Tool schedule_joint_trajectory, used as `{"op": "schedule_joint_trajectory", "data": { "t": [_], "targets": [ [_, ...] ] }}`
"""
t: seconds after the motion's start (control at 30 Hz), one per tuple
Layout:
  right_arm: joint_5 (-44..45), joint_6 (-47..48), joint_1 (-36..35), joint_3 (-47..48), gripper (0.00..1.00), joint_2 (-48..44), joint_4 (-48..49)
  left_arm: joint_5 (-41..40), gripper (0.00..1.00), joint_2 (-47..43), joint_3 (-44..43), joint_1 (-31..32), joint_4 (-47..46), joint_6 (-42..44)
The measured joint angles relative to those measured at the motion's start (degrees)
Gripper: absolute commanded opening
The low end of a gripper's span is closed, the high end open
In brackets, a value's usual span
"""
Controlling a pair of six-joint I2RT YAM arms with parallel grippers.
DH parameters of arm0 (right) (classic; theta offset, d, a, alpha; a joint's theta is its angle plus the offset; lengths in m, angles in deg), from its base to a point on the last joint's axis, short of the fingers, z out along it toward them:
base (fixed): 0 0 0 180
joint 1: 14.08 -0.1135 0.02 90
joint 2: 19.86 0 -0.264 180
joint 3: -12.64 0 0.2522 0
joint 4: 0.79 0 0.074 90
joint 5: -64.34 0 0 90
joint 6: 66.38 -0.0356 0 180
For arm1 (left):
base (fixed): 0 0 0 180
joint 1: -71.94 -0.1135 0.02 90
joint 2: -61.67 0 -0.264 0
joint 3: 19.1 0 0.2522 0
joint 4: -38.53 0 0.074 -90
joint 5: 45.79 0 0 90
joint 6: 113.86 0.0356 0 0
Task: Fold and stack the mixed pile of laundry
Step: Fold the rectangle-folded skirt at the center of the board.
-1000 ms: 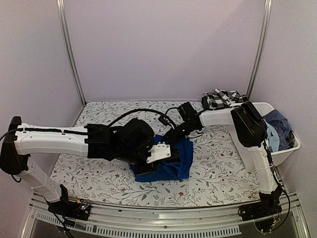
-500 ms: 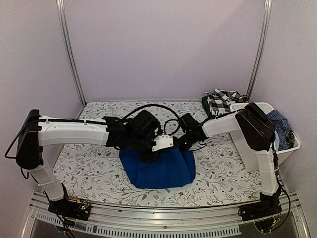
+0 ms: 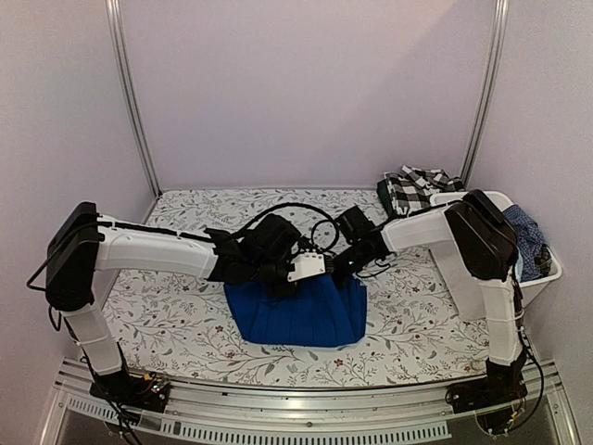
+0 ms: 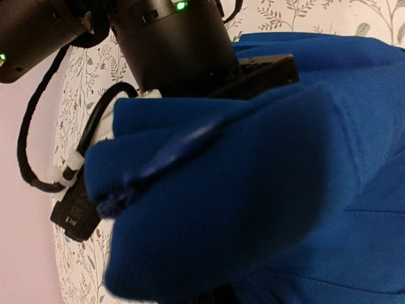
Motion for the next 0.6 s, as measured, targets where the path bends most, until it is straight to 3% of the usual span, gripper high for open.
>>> {"op": "schedule_joint_trajectory", "data": {
  "t": [0.03, 0.13, 0.27, 0.43, 0.6],
  "targets": [
    [0.8, -0.6, 0.6, 0.0, 0.57, -0.4, -0.4, -0.5, 0.10, 0.0, 0.8, 0.0, -1.2, 0.3],
    [4.5, -3.3, 3.0, -0.1, 0.59, -2.2, -2.4, -3.0, 0.39, 0.1, 3.8, 0.0, -5.9, 0.8],
    [9.0, -6.9, 8.1, -0.5, 0.61, -6.9, -4.4, -9.1, 0.54, 1.1, 5.4, -0.7, -12.9, 0.0],
    [11.1, -10.6, 13.2, -2.1, 0.61, -15.1, -4.3, -14.0, 0.63, 1.2, 3.8, -2.3, -16.3, -5.1],
    [9.1, -14.2, 13.9, -9.2, 0.62, -23.9, -2.1, -11.2, 0.64, -4.2, 2.1, -5.3, -10.3, -18.5]
  ]
}}
